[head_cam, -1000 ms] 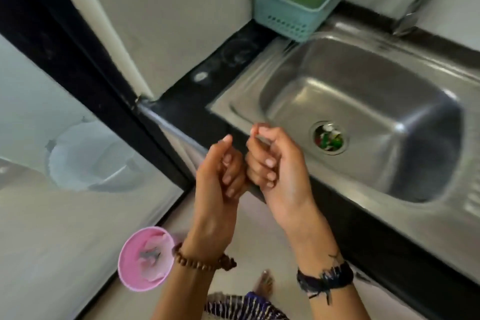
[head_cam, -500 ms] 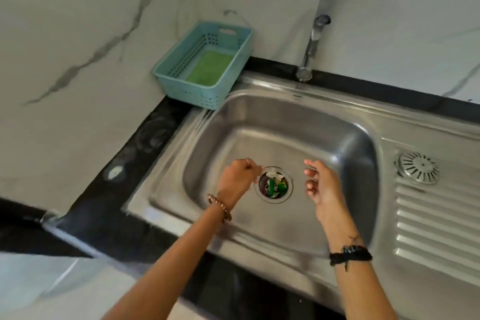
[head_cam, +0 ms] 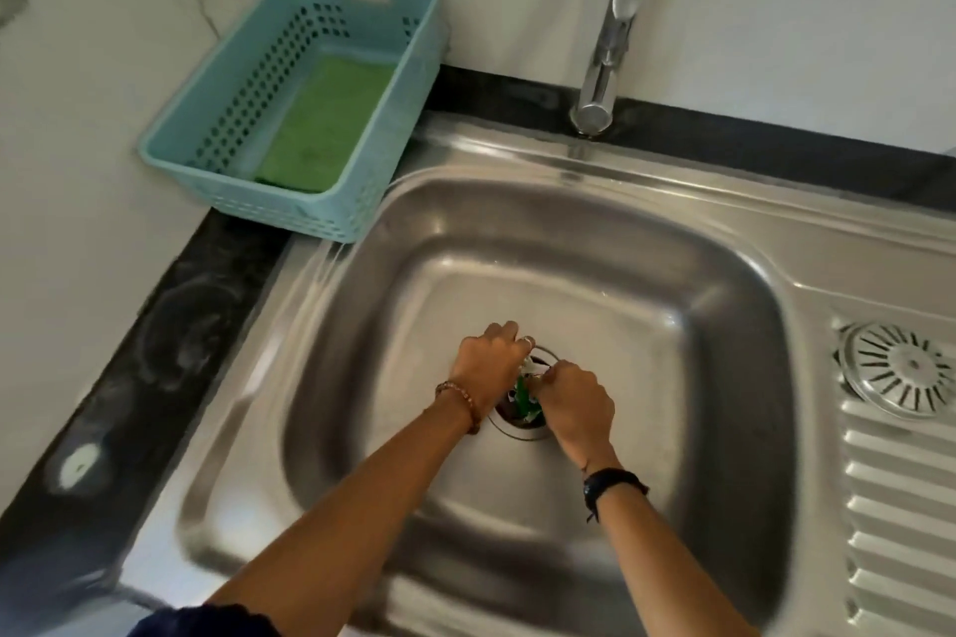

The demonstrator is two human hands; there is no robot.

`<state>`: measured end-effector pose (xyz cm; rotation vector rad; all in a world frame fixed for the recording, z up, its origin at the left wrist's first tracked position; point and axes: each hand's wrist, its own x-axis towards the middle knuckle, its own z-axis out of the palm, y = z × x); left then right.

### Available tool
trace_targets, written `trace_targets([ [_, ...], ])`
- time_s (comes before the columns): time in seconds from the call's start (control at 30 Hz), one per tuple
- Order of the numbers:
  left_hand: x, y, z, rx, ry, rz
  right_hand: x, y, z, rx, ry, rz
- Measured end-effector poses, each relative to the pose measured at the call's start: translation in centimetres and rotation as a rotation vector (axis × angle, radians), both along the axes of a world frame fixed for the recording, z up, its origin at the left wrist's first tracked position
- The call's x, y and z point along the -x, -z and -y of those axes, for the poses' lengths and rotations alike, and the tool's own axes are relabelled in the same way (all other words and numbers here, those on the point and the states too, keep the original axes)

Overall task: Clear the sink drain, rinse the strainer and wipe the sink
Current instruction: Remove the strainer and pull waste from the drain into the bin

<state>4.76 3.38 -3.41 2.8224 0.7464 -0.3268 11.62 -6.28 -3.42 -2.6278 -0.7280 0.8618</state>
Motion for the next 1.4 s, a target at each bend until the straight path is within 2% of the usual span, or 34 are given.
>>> trace_targets([
  [0.13, 0.7, 0.7, -0.5, -0.003, 0.042, -0.048, 0.9, 1.2, -0.7, 0.084, -0.112, 0.122],
  [0.27, 1.2, 1.0, -0.5, -0.007, 0.044, -0.039, 1.0, 1.2, -0.4, 0.025, 0.033, 0.045],
  [0.33, 1.4, 0.6, -0.3, 0.038, -0.035, 0.002, 0.7, 0.4, 0.2, -0.088, 0.19, -0.047],
  [0.43, 1.8, -0.9, 0.4, 0.203, -0.317, 0.147, 0.1, -1.3, 1.0, -0.31, 0.463, -0.288],
  [0.53, 2.7, -3.4, 1.2, 0.379, -0.572, 0.232, -0.2, -4.1, 1.4, -0.427, 0.674, -0.505],
  [0.63, 4.1, -6.5, 2.0, 0.575, -0.684, 0.345, 0.5, -7.3, 1.7, -0.531, 0.759, -0.688],
  [0.73, 6.5, -10.5, 3.5, 0.827, -0.812, 0.579, 2.4, -11.1, 2.3, -0.658, 0.749, -0.842],
  [0.83, 10.4, -14.6, 5.9, 1.068, -0.941, 0.832, 5.4, -15.0, 3.1, -0.77, 0.659, -0.978],
  [0.93, 15.0, -17.5, 9.4, 1.154, -1.045, 1.05, 9.2, -18.1, 4.4, -0.799, 0.497, -1.104],
  [1.07, 22.0, -18.5, 15.0, 1.149, -1.215, 1.271, 15.7, -19.9, 6.8, -0.742, 0.17, -1.191],
  [1.23, 32.1, -17.1, 23.2, 1.008, -1.498, 1.447, 26.2, -18.6, 11.2, -0.527, -0.237, -1.233],
  [1.4, 37.8, -15.0, 27.8, 0.939, -1.723, 1.518, 32.5, -15.3, 13.9, -0.293, -0.39, -1.191],
])
